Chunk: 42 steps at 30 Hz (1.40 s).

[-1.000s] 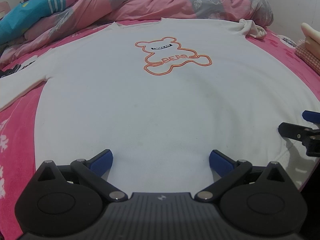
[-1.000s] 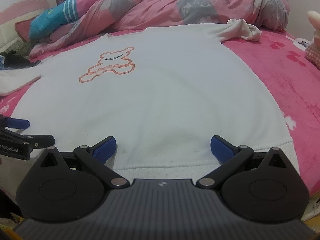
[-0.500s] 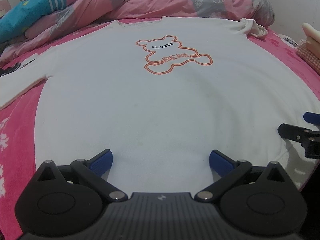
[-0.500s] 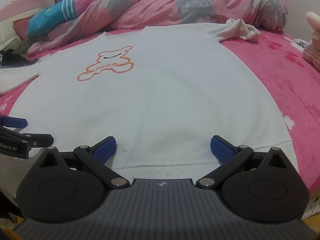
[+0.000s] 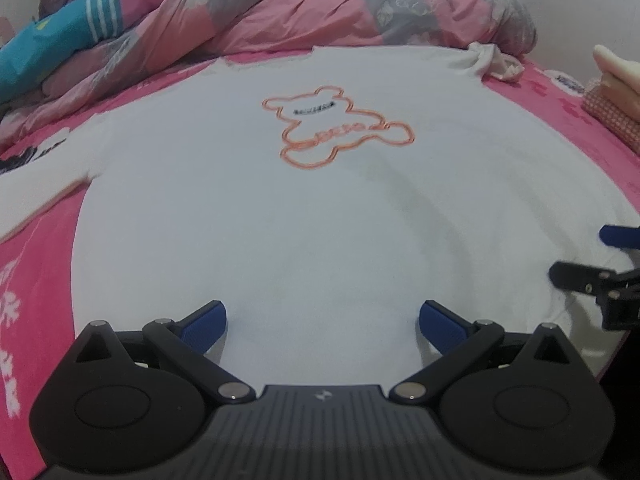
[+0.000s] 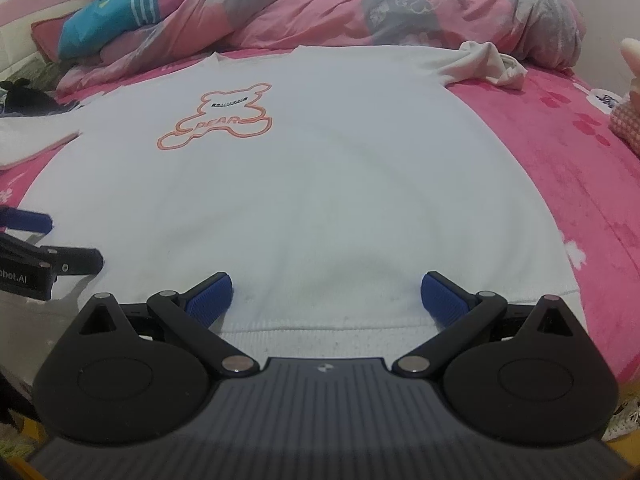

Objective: Fold clothes

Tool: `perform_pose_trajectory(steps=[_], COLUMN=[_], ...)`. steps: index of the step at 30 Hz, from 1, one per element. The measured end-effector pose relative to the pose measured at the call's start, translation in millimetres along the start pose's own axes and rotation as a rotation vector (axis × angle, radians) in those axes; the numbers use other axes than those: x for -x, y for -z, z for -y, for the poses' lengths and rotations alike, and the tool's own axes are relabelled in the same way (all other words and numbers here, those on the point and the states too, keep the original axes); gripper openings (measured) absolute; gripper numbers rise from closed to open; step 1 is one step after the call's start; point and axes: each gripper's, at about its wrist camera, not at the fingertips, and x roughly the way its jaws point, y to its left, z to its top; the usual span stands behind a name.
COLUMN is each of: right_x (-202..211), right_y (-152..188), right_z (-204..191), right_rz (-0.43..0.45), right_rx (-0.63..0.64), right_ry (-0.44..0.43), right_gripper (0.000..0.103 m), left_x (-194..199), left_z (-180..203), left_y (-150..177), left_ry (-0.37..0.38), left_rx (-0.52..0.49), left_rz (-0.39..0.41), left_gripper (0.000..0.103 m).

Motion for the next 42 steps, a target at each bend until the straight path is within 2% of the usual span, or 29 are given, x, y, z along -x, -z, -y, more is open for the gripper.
perform_pose_trajectory(steps=[3,7,12,14,17,19,25,27,29,31,34,42], right_x=[3.2,15.2,29.3,25.6,17.0,0.6,-77.6,-108.3,-141.4,-171.1,-213.1,-302.6], right_y=[-6.1,-30.9,-63.5,-85.4,-119.7,-143.4,-197.0,-210.5,-228.8,-248.9,-277.5,-327.0], right_z=[3.6,21.7,45.5,67.4,104.9,135.6,249.1,279.6,301.2,314.2,317.7,286.1], right_rz=[-0.001,0.066,0.153,0.195,0.258,0.279,0.274,0.255,0.225,0.194,0.146,0.012], right_rx=[0.000,-0.034,-0.073,-0.101,-0.158,-0.231,-0.609,-0.691,-0.699,-0.660,-0.535,-0.141], right_ry=[-0.016,-0.032,-0.052,-0.064,-0.085,-0.101,-0.196,-0.184,-0.120,-0.046,0.048,0.119], right_gripper=[0.102,0.102,0.102,0.102,0.102,0.102,0.102,0.100,0.096,0.080,0.068,0.067], left_x=[4.5,4.1,-19.5,-32.7,-57.3,-76.5,-136.3,-149.9,-161.0,-170.4,-173.1,-176.8], left_z=[-3.7,-9.0,-7.5,-3.9,9.7,19.6,42.9,43.1,42.0,41.2,45.6,45.2], left_y=[-11.7,-39.7,-87.1,-107.3,-135.0,-150.0,-171.4,-167.8,-162.3,-156.1,-146.5,-144.5], left_ry=[0.018,0.074,0.211,0.256,0.216,0.184,0.120,0.135,0.153,0.150,0.120,0.128], left_rx=[0.003,0.022,0.066,0.078,0.062,0.044,-0.015,0.002,0.019,0.021,-0.014,-0.009], left_rz=[0.038,0.091,0.092,0.099,0.134,0.143,0.145,0.128,0.108,0.092,0.132,0.149], left_gripper=[0.103,0.103,0.103,0.103,0.103,0.103,0.103,0.103,0.103,0.103,0.103,0.103])
